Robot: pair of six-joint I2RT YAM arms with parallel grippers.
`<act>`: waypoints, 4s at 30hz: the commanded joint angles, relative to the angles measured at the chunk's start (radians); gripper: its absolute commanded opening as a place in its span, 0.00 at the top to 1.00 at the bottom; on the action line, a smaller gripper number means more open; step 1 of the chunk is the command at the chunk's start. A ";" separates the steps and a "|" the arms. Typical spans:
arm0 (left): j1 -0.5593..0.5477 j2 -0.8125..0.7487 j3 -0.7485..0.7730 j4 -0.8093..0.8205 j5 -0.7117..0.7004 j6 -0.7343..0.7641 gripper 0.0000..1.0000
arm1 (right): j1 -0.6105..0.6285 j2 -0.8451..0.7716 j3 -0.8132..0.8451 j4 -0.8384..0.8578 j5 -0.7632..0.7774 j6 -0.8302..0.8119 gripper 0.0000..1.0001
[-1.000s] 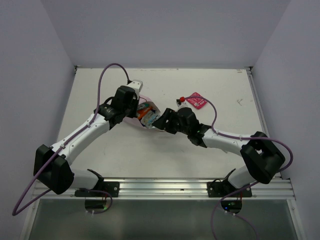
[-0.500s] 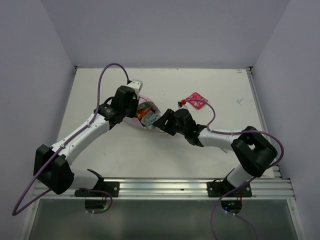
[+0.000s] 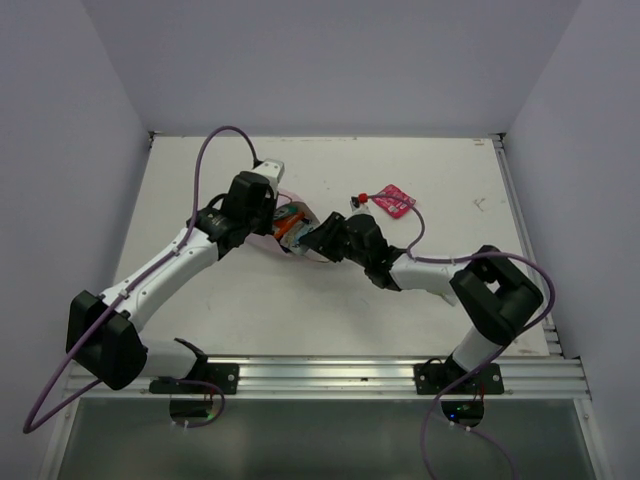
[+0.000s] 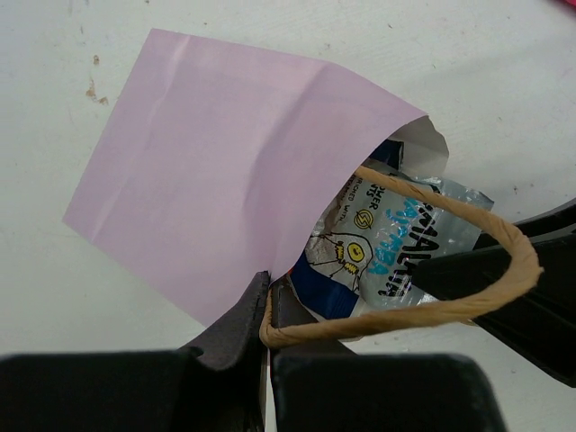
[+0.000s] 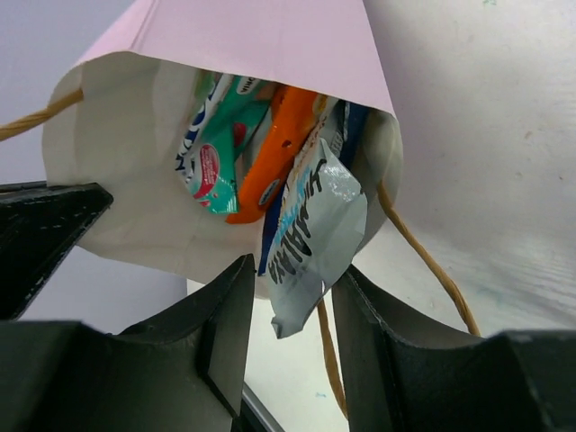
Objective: Place the snacks into the paper bag
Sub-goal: Place the snack in the paper bag, then move the snack to the center of the board.
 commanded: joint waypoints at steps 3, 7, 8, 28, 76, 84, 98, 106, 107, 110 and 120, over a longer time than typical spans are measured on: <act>-0.013 -0.044 0.014 0.050 -0.020 0.016 1.00 | -0.001 0.037 0.058 0.070 -0.003 0.000 0.58; -0.015 -0.044 0.011 0.047 -0.023 0.019 1.00 | -0.001 0.069 0.066 0.085 -0.006 0.017 0.63; -0.013 -0.044 0.009 0.045 -0.025 0.019 1.00 | -0.001 0.073 0.064 0.094 -0.009 0.020 0.68; -0.030 -0.038 0.029 0.047 -0.158 0.084 1.00 | 0.000 -0.004 0.055 0.320 -0.060 0.132 1.00; -0.053 -0.123 0.006 0.031 -0.274 0.059 1.00 | 0.065 0.344 0.472 -0.114 0.046 0.063 0.72; -0.053 -0.086 -0.003 0.045 -0.290 0.064 1.00 | 0.065 0.219 0.475 -0.192 0.004 -0.038 0.52; -0.053 -0.064 -0.004 0.087 -0.261 0.072 1.00 | 0.062 -0.060 0.403 -0.498 0.164 -0.286 0.44; -0.053 -0.060 0.013 0.065 -0.293 0.081 1.00 | 0.013 -0.262 0.313 -0.787 0.467 -0.455 0.43; -0.053 -0.061 0.006 0.065 -0.298 0.082 1.00 | -0.006 -0.282 0.269 -0.806 0.489 -0.454 0.43; -0.053 -0.067 -0.006 0.073 -0.306 0.090 1.00 | -0.114 -0.337 0.172 -0.856 0.498 -0.446 0.43; -0.051 -0.097 -0.049 0.100 -0.310 0.113 1.00 | -0.426 -0.443 -0.009 -0.996 0.518 -0.440 0.43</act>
